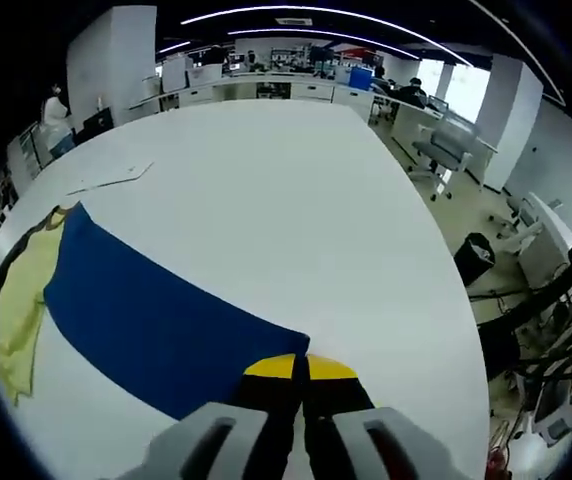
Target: Fold the garment on the visible template until the final outline fits inside the template.
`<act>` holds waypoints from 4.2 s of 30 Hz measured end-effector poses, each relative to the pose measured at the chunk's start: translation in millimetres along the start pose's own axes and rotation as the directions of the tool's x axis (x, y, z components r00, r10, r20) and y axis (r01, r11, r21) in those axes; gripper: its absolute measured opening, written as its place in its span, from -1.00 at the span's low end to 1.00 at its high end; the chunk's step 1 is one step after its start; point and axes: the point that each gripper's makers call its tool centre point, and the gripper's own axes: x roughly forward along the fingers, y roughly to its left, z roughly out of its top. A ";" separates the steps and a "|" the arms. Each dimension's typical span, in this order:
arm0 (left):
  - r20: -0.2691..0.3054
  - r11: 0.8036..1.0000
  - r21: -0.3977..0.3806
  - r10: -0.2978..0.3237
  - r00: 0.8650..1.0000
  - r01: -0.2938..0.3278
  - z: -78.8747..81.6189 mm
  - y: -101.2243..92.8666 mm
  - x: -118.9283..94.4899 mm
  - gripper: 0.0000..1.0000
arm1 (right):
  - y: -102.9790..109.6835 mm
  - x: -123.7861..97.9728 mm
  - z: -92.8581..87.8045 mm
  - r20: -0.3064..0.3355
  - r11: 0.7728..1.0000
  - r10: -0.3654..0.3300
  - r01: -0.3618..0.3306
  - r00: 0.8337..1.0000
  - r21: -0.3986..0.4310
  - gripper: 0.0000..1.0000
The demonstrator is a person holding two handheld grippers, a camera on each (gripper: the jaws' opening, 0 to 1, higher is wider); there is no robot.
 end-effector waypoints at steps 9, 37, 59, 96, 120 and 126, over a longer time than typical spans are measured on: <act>-0.011 1.000 -0.006 -0.010 1.000 0.010 -3.2 -1.0 5.1 0.47 | -0.4 1.8 -1.2 -0.011 1.000 0.009 -0.009 1.000 0.006 -1.00; 0.007 1.000 -0.001 -0.016 1.000 0.016 0.4 -4.3 0.9 0.48 | 42.2 -31.1 23.3 0.223 0.976 0.219 -0.215 0.950 -0.042 0.99; 0.026 1.000 0.003 0.015 1.000 -0.015 0.7 7.2 -19.9 0.47 | 157.0 -100.3 21.5 0.224 0.863 0.474 -0.399 0.851 -0.309 0.93; -0.090 0.899 -0.023 0.434 0.896 -0.438 -18.5 146.8 -36.0 -0.38 | 197.5 -151.5 -4.9 0.207 0.784 0.567 -0.447 0.797 -0.430 0.74; -0.078 0.892 0.023 0.452 0.889 -0.451 -11.7 158.0 -45.8 -1.00 | 206.4 -153.1 -0.8 0.197 0.791 0.559 -0.446 0.805 -0.420 0.55; -0.054 0.867 0.019 0.499 0.865 -0.498 5.7 184.9 -68.5 -1.00 | 210.3 -150.9 2.6 0.189 0.786 0.564 -0.451 0.804 -0.423 0.52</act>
